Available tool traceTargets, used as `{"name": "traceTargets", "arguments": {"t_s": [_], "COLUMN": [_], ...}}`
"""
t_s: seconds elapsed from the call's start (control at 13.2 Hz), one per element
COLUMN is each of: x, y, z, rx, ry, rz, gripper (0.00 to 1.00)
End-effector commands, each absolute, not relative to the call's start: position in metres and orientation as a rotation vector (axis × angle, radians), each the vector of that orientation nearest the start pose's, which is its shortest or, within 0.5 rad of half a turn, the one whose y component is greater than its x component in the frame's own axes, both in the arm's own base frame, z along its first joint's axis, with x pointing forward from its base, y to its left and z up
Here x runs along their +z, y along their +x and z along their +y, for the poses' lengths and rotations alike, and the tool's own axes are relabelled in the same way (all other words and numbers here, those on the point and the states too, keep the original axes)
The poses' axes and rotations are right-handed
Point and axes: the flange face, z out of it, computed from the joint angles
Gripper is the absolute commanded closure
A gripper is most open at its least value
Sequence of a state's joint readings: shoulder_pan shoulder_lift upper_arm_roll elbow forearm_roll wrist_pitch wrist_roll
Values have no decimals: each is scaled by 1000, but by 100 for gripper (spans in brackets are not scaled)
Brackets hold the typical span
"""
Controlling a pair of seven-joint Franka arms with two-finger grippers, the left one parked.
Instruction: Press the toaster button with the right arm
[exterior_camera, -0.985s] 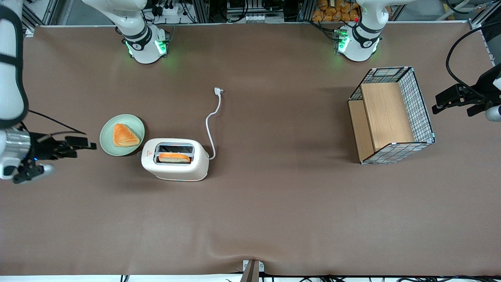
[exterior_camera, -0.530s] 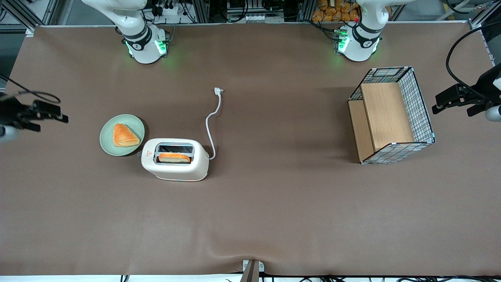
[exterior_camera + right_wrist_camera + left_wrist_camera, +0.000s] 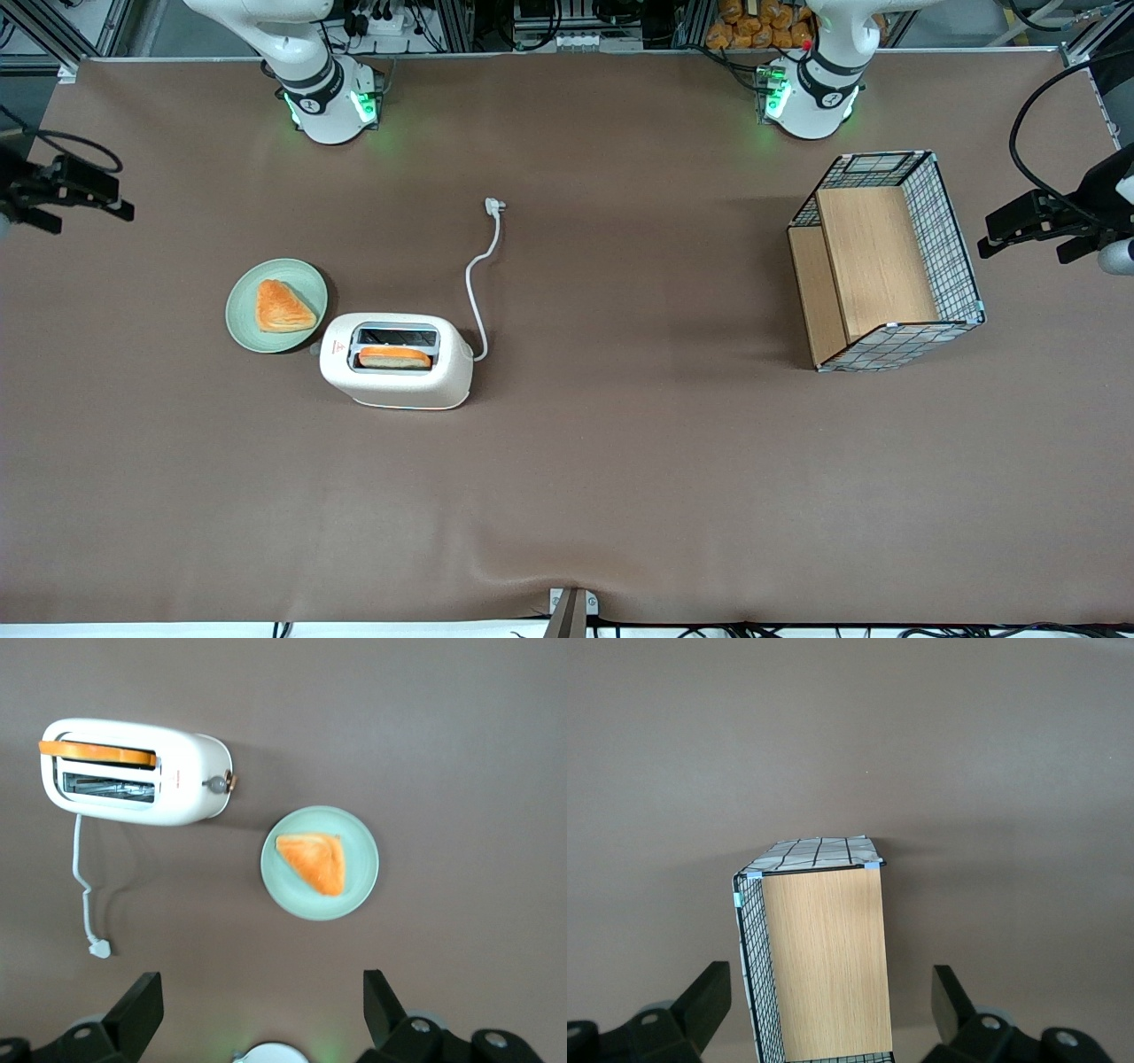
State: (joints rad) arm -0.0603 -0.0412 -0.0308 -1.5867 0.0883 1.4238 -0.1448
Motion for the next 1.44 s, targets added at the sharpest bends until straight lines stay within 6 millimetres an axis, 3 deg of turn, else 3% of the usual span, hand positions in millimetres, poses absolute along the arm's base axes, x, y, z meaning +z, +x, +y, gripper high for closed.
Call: {"name": "traceTargets", "arguments": {"t_s": [0.0,0.23,0.68,1.36], "x": [643,660,669,670], "y": [510,512,506,504], "z": [-33,-29,-41,-38], "rx": [168,121,123,137], "ry": [-3076,-3144,-3125,-3123], "rz": [38,19,203,207], "gripper": [0,0,0,0]}}
